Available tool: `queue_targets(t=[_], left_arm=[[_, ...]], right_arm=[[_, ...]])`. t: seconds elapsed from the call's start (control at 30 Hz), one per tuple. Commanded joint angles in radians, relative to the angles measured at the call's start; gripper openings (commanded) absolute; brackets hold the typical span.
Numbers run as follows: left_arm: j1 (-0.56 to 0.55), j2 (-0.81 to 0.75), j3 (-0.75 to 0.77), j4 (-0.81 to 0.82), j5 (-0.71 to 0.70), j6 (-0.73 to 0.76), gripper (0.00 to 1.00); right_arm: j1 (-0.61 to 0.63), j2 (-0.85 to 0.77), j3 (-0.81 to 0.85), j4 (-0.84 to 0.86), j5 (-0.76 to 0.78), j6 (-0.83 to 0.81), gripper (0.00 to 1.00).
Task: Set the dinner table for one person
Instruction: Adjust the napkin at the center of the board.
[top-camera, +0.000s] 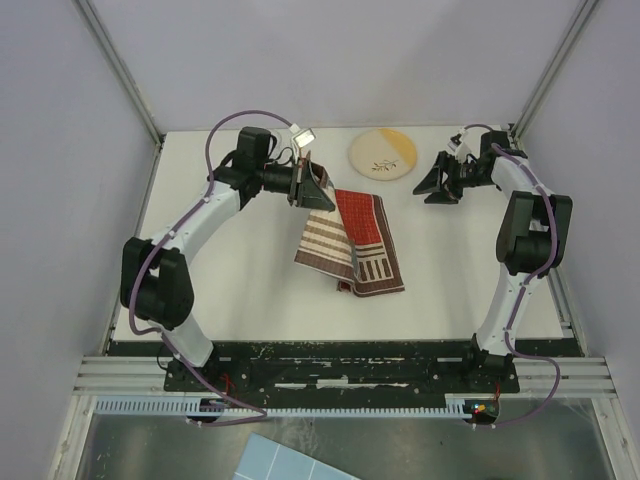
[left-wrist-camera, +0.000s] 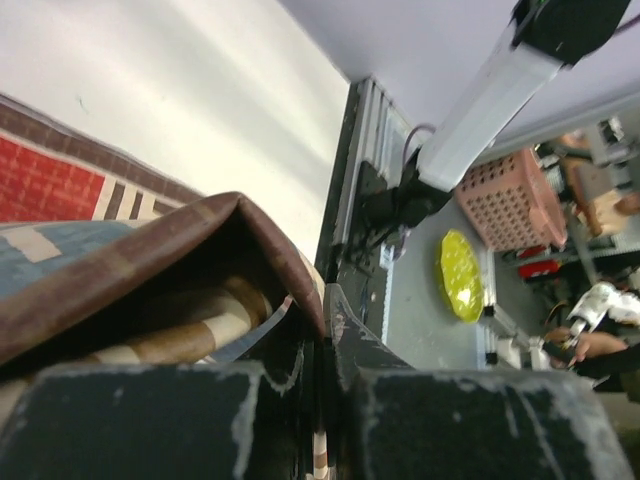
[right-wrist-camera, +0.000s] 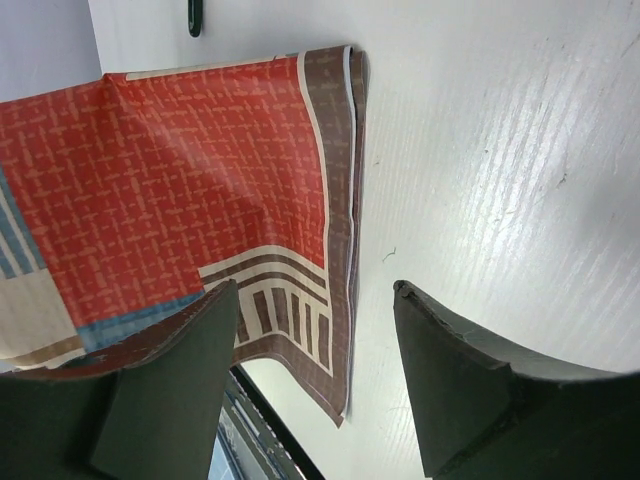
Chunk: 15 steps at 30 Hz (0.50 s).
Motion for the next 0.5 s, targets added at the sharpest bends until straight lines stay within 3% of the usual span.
queue_targets(t=[0.0,0.17,0.43,0.47], left_arm=[[-0.011,-0.037,0.084,-0.462,-0.007,0.455,0.03],[-0.008,-0.038,0.098,-0.672,-0.064,0.655,0.03],[0.014,-0.079,0.084,-0.735,-0.184,0.766,0.03],[0.016,-0.085,0.085,-0.736,-0.209,0.768,0.13]], right_arm=[[-0.004,-0.013,0.003,0.026,-0.026,0.003,0.71],[-0.004,-0.012,-0.001,0.027,-0.024,-0.002,0.71],[-0.004,-0.003,0.004,0.020,-0.029,-0.007,0.71],[-0.004,-0.001,0.005,0.018,-0.028,-0.007,0.71]])
